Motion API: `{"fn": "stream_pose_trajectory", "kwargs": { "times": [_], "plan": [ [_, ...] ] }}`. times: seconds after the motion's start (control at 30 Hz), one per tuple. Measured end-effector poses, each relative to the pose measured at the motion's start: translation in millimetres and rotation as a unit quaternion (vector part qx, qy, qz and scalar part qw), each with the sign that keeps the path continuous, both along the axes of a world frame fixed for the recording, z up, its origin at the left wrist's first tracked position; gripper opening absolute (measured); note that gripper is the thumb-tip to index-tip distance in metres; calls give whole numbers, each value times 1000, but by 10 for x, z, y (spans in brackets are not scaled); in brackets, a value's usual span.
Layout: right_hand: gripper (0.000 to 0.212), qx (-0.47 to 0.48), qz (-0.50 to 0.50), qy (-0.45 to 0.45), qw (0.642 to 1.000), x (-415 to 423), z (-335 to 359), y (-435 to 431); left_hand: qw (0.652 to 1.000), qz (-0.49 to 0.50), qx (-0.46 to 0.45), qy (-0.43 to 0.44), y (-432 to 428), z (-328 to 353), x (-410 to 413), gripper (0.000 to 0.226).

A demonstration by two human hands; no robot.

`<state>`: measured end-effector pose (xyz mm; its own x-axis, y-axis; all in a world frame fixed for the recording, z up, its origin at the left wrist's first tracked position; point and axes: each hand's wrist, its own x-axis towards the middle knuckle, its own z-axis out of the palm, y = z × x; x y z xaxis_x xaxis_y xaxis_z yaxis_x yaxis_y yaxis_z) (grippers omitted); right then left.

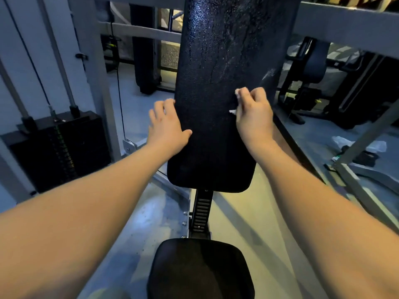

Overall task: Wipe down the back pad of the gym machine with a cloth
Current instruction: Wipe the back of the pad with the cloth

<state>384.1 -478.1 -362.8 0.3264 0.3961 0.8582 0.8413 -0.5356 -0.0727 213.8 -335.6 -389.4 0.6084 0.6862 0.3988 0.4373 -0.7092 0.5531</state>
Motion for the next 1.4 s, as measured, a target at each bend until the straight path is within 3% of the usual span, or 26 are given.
{"fn": "stream_pose_trajectory", "kwargs": {
  "times": [0.07, 0.13, 0.2, 0.27, 0.43, 0.5, 0.6, 0.67, 0.73, 0.9, 1.0, 1.1, 1.17, 1.27, 1.33, 1.4],
  "plan": [
    [18, -15, 32, 30, 999, -178, -241, 76, 995, -18, 93, 12, -29, 126, 43, 91],
    [22, -101, 101, 27, 989, -349, -511, 64, 986, -45, 156, 45, -52, 237, 105, 101],
    [32, -198, 131, -6, 972, -351, -596, -53, 976, -78, 181, 94, -96, 315, 167, 111],
    [38, -229, 111, -51, 966, -167, -427, -176, 971, -97, 164, 143, -166, 340, 230, 119],
    [10, -63, 45, -48, 996, 220, 29, -264, 972, -57, 154, 170, -317, 267, 351, 131],
    [13, -41, 55, -11, 998, 135, -144, -215, 971, -41, 161, 169, -356, 248, 382, 133],
    [23, -133, 112, -29, 984, 12, -494, -253, 969, -26, 176, 172, -369, 226, 404, 133],
    [27, -203, 129, -64, 969, 99, -413, -352, 965, -16, 190, 177, -383, 209, 412, 133],
    [31, -203, 114, -82, 969, 251, -155, -362, 964, -7, 196, 181, -401, 202, 429, 133],
    [11, 15, 32, 1, 999, 285, 198, -115, 958, 6, 209, 194, -402, 198, 451, 131],
    [25, -91, 131, -15, 987, 40, -147, -88, 956, 9, 217, 197, -389, 180, 458, 132],
    [33, -223, 143, -99, 959, 161, -47, -194, 955, 15, 219, 201, -378, 170, 462, 133],
    [27, -170, 104, -113, 973, 325, 216, -158, 955, 17, 222, 198, -386, 167, 473, 133],
    [17, -26, 50, -42, 998, 308, 288, -13, 955, 24, 222, 194, -392, 160, 485, 133],
    [23, -40, 87, -28, 995, 139, 38, 54, 954, 25, 220, 200, -392, 161, 485, 133],
    [27, -138, 146, -63, 978, 10, -227, 6, 953, 27, 222, 204, -388, 165, 487, 133]
  ]
}}
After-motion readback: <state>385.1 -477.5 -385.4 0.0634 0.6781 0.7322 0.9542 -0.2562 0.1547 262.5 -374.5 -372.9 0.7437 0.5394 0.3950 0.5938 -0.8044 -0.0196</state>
